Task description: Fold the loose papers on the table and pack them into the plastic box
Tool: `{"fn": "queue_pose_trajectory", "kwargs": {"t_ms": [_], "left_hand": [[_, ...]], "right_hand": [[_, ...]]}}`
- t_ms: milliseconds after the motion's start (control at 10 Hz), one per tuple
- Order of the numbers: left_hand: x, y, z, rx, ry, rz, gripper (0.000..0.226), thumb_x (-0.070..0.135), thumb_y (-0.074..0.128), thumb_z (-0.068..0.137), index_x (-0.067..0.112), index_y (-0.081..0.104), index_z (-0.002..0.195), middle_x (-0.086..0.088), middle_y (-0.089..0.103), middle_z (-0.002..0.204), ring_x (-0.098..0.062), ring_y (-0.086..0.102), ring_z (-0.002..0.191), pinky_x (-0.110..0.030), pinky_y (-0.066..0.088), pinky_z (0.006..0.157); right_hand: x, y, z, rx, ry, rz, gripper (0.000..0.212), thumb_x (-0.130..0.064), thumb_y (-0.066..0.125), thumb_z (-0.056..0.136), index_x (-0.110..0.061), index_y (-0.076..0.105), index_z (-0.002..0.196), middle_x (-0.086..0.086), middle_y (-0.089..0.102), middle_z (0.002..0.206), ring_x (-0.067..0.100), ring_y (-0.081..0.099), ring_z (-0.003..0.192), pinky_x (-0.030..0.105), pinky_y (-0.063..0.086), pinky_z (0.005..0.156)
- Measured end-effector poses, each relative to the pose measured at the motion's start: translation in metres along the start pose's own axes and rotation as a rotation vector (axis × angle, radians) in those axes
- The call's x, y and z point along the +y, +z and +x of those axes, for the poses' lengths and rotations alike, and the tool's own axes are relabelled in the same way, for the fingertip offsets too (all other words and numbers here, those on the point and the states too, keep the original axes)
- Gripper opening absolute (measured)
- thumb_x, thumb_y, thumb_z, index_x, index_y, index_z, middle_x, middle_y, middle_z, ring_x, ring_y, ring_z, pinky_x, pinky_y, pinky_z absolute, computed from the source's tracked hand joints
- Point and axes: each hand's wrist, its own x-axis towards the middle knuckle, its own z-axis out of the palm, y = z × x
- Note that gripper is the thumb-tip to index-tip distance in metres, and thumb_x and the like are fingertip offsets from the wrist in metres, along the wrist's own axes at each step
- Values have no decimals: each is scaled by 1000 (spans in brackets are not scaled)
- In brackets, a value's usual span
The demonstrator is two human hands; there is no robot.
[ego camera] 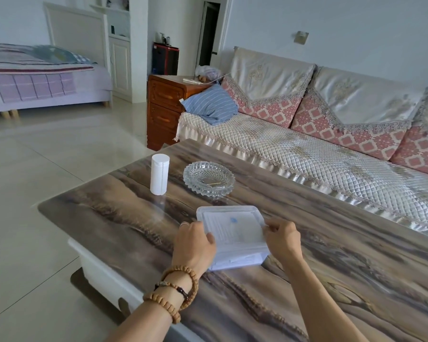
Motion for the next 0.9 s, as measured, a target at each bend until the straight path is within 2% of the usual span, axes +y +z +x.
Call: {"fn": "queue_pose_trajectory", "kwargs": {"t_ms": [100,200,300,400,500,600,700,800,900], "left_hand": [[-4,5,-7,-18,7,-35,15,24,54,94,12,56,86,-6,63,98,-20,56,98,-32,51,85],[-3,4,-2,-23,-4,-49,17,22,56,94,13,53,80,-4,62,95,-22,60,94,-34,54,81],[-1,3,11,-44,3,-10,27,19,55,94,13,46,70,-8,61,88,-23,61,87,-29,50,73],[1,1,24,-44,15,51,35,18,54,95,15,40,63,-10,64,86,-23,60,82,-28,45,66],[-2,2,32,-41,19,78,35,20,53,95,14,43,62,2,52,69,-16,53,69,-21,36,52],[-7,7,34,-62,36,61,25,24,53,94,11,57,73,2,58,73,-17,60,72,-29,51,60],[-9,8,33,-34,49,106,23,26,52,95,13,58,78,0,62,83,-19,60,77,-30,49,63],[-5,9,30,-25,55,138,22,26,50,97,14,54,79,-4,64,93,-21,61,83,-31,50,66],[0,0,25,-27,73,178,24,28,45,99,15,50,79,-8,58,105,-22,60,81,-34,51,69]], "right_hand": [[10,-1,0,-59,64,140,14,-16,60,74,-15,72,80,5,57,64,31,43,67,33,42,60],[14,-3,7,-132,181,287,25,-24,62,64,-31,78,81,-6,72,76,24,66,77,46,58,75],[4,-7,15,-185,260,289,17,-12,66,72,-16,75,86,3,70,92,26,62,81,42,53,73],[2,-7,24,-236,363,259,49,-22,75,82,-10,58,127,13,62,115,31,61,92,37,47,74],[4,-10,27,-301,422,248,31,-26,77,82,1,66,95,16,69,91,28,61,67,32,48,62],[2,-8,28,-180,336,97,21,-25,79,77,-7,70,76,12,69,82,28,62,70,30,49,60],[-4,-6,23,-81,196,-73,16,-19,69,79,-6,69,69,10,63,70,25,54,60,25,37,48],[-5,-6,17,-90,136,-120,23,-15,62,80,-9,59,58,6,55,59,24,49,56,25,31,45],[-6,-19,16,-192,101,-64,25,-20,59,83,-6,60,62,3,51,60,23,46,61,26,32,50]]}}
